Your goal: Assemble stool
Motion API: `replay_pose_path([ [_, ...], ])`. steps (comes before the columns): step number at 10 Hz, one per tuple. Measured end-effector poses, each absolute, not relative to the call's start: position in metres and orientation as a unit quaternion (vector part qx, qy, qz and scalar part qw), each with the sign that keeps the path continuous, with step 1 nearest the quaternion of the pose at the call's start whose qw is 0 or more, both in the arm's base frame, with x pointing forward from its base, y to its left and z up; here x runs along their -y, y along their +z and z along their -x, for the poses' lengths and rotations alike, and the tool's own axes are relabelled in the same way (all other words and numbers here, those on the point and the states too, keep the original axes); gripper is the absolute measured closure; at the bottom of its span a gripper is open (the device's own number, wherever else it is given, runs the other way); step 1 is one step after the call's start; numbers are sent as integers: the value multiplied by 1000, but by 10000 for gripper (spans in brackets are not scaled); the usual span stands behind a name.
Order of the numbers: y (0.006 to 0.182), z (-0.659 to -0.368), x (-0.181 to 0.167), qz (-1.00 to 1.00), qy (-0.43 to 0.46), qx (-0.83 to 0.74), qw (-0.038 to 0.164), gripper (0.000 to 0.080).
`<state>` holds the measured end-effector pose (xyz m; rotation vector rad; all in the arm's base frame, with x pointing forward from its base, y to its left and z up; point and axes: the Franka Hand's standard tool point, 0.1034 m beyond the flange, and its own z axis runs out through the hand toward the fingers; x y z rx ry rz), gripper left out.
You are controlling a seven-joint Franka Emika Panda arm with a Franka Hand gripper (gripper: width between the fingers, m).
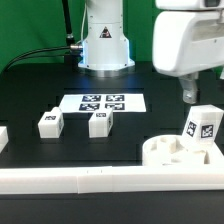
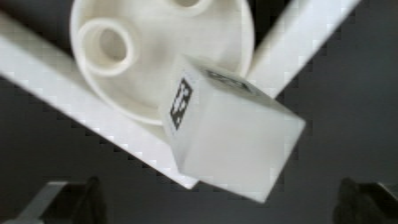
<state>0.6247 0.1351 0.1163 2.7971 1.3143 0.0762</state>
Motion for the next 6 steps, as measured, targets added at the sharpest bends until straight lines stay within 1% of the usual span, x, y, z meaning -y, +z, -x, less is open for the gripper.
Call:
replay_pose_path([
  [1,113,-626,-139,-880,19,-474,26,151],
  [4,112,-627,-135,-836,17,-547,28,151],
  [6,109,-626,-135,-779,17,-625,36,151],
])
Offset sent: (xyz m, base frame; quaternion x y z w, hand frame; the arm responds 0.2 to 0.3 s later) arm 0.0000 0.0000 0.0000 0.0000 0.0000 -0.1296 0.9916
